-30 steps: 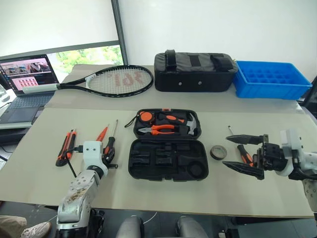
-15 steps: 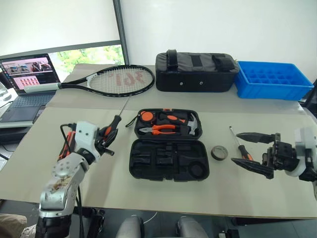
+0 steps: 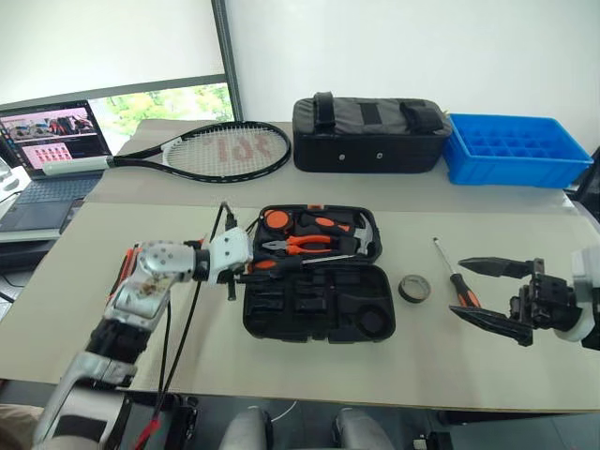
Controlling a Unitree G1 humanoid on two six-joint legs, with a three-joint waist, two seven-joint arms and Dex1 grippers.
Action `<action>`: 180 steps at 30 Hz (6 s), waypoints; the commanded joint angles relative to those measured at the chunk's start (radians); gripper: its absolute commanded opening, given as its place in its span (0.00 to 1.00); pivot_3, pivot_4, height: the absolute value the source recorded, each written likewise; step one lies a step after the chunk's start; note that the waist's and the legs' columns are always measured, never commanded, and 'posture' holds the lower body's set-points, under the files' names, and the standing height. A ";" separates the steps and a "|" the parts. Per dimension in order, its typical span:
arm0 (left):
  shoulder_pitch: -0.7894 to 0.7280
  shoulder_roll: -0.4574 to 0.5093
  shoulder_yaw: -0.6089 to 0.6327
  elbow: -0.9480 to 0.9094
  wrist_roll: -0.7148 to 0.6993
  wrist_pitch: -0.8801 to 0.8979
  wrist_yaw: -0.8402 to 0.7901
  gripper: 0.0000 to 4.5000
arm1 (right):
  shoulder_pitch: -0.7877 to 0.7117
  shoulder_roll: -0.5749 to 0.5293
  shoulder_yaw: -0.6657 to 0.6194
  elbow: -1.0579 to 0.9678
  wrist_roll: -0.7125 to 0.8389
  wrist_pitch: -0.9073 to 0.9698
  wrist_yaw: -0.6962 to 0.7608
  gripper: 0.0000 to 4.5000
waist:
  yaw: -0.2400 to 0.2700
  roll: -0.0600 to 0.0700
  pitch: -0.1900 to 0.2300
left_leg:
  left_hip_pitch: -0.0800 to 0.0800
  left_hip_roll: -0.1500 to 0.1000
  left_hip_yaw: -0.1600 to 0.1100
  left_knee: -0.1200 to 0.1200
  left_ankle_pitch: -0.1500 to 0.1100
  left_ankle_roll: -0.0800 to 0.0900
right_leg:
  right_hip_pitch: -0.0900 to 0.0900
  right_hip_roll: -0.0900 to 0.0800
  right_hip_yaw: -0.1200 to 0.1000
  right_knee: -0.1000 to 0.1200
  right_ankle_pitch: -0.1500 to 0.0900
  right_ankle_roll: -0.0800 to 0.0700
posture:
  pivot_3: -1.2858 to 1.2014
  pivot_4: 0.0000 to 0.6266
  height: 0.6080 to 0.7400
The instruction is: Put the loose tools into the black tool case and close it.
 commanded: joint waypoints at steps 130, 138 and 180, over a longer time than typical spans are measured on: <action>0.537 0.329 0.687 -0.914 -0.613 0.918 0.115 1.00 | -0.665 0.173 0.669 0.398 -0.468 -0.180 -0.026 0.22 | -0.022 0.006 0.007 | -0.002 0.001 -0.011 0.007 0.004 0.004 | 0.001 0.002 0.001 0.005 0.001 0.002 | 0.52 0.24 0.75; 0.574 0.324 0.747 -0.970 -0.723 0.929 0.183 1.00 | -0.753 0.230 0.709 0.562 -0.525 -0.274 0.038 0.22 | -0.029 0.006 0.007 | 0.000 0.002 -0.011 0.006 0.004 0.004 | 0.002 0.002 -0.001 0.007 0.002 0.000 | 0.52 0.24 0.75; 0.681 0.377 0.760 -0.953 -0.730 0.857 0.220 1.00 | -0.661 0.357 0.740 0.573 -0.657 -0.262 -0.145 0.00 | -0.032 0.005 0.007 | 0.008 0.002 -0.009 0.000 0.004 0.003 | 0.003 0.003 -0.001 0.009 0.001 -0.004 | 0.52 0.24 0.75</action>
